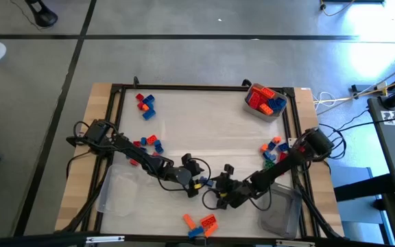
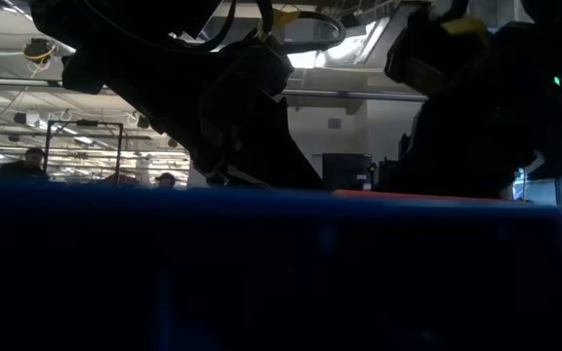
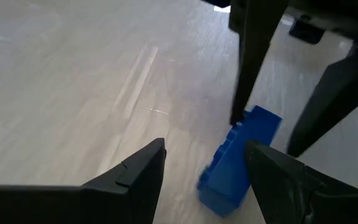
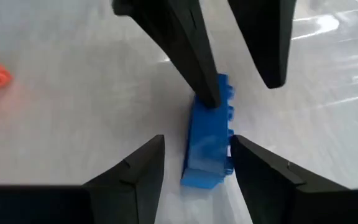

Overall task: Sort blocks by size
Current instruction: Put the blue game piece into the gray bin

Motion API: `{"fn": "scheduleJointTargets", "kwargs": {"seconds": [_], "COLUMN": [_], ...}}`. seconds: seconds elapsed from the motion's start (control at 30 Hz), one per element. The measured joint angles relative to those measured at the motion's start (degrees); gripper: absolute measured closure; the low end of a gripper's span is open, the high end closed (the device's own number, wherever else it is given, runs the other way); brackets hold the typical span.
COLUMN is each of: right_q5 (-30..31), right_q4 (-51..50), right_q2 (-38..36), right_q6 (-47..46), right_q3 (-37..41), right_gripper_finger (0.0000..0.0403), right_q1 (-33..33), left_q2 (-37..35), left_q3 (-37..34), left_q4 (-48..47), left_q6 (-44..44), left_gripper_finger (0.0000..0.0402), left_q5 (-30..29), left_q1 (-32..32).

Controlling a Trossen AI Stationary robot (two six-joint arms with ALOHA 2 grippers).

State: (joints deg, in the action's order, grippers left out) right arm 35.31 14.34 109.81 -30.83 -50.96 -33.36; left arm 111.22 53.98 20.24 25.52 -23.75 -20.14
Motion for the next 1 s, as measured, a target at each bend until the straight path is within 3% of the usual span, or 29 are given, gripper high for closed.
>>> {"fn": "scheduleJointTargets", "kwargs": {"seconds": [0.47,0.77,1.0], "right_q5": [1.58,1.58,1.42], "right_q4": [2.57,2.15,2.11], "right_q2": [2.83,2.81,2.77], "right_q6": [0.75,1.14,1.16], "right_q3": [0.04,0.02,0.02], "right_gripper_finger": [0.0220,0.0307,0.0297], "right_q1": [0.02,0.85,0.83], "left_q2": [0.00,0.00,-0.32], "left_q3": [0.00,0.00,0.02], "left_q4": [0.10,0.19,0.25], "left_q6": [-0.19,-0.23,-1.42], "left_gripper_finger": [0.0194,0.0194,0.0194], "left_q5": [0.03,0.08,0.02], "left_q1": [0.00,-0.03,-1.10]}}
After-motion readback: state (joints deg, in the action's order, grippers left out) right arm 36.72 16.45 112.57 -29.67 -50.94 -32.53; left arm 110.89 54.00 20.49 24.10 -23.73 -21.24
